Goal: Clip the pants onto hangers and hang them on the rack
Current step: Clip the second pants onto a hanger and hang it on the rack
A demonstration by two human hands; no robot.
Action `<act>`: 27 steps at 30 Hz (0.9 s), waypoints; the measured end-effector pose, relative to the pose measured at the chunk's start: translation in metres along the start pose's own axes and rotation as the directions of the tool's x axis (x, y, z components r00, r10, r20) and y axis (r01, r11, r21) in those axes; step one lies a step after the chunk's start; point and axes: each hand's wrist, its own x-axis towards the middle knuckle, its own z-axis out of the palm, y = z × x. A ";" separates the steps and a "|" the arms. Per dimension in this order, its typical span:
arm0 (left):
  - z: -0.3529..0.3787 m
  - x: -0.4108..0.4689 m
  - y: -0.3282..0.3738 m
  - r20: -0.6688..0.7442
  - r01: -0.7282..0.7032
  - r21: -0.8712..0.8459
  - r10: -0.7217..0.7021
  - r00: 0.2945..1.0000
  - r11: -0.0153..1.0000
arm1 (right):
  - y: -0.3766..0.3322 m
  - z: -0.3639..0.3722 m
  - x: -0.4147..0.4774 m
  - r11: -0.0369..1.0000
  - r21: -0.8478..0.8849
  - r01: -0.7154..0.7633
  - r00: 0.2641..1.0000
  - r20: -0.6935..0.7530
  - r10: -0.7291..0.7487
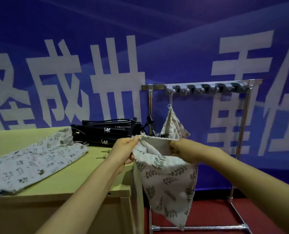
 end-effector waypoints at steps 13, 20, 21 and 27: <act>-0.029 0.019 -0.036 -0.148 0.056 -0.078 -0.067 0.987 0.995 | -0.040 -0.007 0.053 0.858 0.497 0.129 0.947 -0.317 0.042; -0.039 0.039 -0.051 -0.240 0.069 -0.137 -0.101 0.966 0.988 | -0.078 0.005 0.142 0.900 0.401 0.170 0.911 -0.413 0.012; -0.041 0.042 -0.053 -0.252 0.078 -0.141 -0.112 0.961 0.987 | -0.081 0.008 0.152 0.922 0.351 0.166 0.920 -0.393 -0.016; -0.056 0.059 -0.054 -0.273 0.075 -0.152 -0.114 0.955 0.986 | -0.093 0.022 0.202 0.996 0.025 0.091 0.966 -0.246 -0.082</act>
